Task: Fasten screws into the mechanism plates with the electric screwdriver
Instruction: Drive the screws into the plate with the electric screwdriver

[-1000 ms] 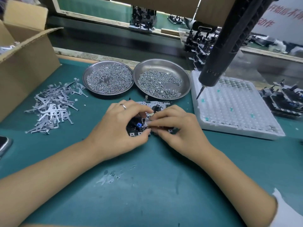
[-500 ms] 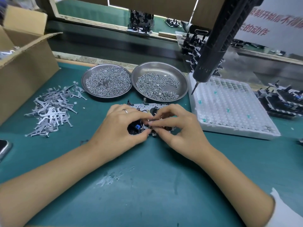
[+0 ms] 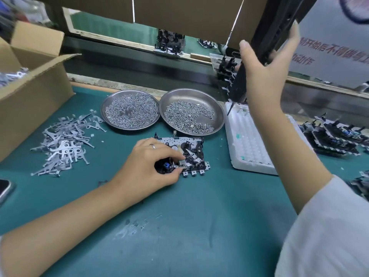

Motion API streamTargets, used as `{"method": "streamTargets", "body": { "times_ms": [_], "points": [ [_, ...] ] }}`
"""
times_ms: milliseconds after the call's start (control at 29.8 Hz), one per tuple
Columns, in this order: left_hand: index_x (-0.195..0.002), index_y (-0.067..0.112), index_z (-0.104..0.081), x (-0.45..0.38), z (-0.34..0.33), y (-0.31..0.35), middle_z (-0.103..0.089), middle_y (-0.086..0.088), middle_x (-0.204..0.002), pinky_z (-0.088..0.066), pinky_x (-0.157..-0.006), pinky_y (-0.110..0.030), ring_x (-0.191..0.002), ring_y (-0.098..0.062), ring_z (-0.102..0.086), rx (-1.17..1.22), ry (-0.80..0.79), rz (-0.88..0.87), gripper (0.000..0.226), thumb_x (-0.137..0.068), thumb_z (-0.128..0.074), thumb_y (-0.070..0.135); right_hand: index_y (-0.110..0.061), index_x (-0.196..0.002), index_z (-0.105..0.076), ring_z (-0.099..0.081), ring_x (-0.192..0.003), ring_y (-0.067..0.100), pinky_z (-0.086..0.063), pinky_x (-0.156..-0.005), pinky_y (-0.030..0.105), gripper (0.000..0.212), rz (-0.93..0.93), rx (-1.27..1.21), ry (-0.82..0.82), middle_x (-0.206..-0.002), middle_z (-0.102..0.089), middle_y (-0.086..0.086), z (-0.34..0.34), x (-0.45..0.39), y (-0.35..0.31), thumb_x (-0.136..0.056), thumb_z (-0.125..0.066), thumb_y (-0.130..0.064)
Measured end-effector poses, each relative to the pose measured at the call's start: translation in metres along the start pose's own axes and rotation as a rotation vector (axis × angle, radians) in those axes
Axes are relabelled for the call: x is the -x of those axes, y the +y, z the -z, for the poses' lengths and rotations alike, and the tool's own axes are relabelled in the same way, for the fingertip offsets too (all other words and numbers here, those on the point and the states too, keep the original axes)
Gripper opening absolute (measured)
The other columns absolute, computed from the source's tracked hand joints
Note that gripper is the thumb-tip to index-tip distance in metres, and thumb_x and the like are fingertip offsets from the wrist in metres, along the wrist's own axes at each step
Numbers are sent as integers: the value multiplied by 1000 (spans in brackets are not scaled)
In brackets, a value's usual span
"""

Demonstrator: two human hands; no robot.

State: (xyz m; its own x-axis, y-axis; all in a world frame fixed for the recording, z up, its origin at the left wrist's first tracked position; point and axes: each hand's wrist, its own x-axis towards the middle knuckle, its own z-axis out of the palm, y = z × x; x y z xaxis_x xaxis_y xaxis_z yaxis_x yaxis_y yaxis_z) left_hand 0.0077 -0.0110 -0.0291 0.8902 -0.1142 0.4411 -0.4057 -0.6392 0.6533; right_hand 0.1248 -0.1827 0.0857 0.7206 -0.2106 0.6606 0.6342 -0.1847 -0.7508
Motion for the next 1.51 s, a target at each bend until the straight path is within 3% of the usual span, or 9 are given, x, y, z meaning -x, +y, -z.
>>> {"method": "streamTargets", "body": {
  "times_ms": [67, 168, 302, 503, 939, 1107, 1342, 1510],
  "points": [
    [-86, 18, -76, 0, 1, 1, -64, 14, -79, -41, -92, -37, -85, -14, -57, 17, 8, 8, 24, -66, -85, 9, 0, -140, -22, -59, -68, -1, -47, -64, 13, 64, 14, -84, 26, -91, -54, -6, -9, 7, -4, -89, -60, -7],
    [-87, 20, -76, -2, 2, 3, -66, 12, -79, -41, -92, -36, -87, -14, -57, 53, 10, 31, 25, -66, -84, 9, -3, -127, -32, -49, -45, 18, -44, -46, 26, 47, -55, -270, -19, -75, -51, 13, -19, 32, -11, -89, -58, -10],
    [-87, 18, -76, -3, 2, 2, -69, 9, -80, -43, -91, -37, -86, -15, -57, 82, 2, 39, 25, -65, -84, 8, -15, -100, -42, -47, -38, 20, -40, -42, 24, 22, -96, -458, -122, -63, -49, 6, -26, 75, -15, -87, -59, -14],
    [-84, 18, -76, -2, 3, 0, -65, 12, -77, -45, -88, -37, -83, -16, -58, 73, 17, 25, 21, -63, -74, 22, -13, -93, -37, -43, -35, 20, -38, -41, 23, 25, -157, -555, -127, -56, -45, 6, -34, 99, -19, -82, -59, -18],
    [-82, 15, -76, -3, 2, 2, -59, 12, -75, -46, -84, -36, -81, -20, -59, 68, 25, 12, 19, -63, -80, 13, -12, -92, -35, -44, -35, 21, -38, -41, 25, 26, -159, -566, -123, -57, -47, 7, -36, 103, -19, -82, -58, -17],
    [-79, 15, -75, -3, 3, 2, -60, 10, -73, -44, -81, -30, -79, -22, -59, 56, 33, 7, 18, -62, -73, 19, -13, -91, -36, -44, -35, 22, -38, -41, 26, 23, -144, -559, -136, -54, -44, 9, -37, 103, -18, -86, -57, -10],
    [-78, 14, -75, -3, 2, 0, -59, 13, -72, -46, -81, -32, -78, -17, -57, 50, 38, 4, 17, -62, -73, 20, -14, -93, -36, -43, -35, 19, -38, -41, 24, 20, -148, -562, -150, -54, -46, 1, -37, 103, -17, -88, -53, -5],
    [-78, 15, -75, -3, 2, 0, -61, 9, -72, -47, -82, -37, -79, -19, -58, 53, 25, 11, 17, -63, -73, 20, -15, -94, -36, -43, -35, 19, -37, -40, 23, 20, -146, -549, -155, -56, -44, 5, -38, 105, -17, -88, -52, -5]
  ]
}}
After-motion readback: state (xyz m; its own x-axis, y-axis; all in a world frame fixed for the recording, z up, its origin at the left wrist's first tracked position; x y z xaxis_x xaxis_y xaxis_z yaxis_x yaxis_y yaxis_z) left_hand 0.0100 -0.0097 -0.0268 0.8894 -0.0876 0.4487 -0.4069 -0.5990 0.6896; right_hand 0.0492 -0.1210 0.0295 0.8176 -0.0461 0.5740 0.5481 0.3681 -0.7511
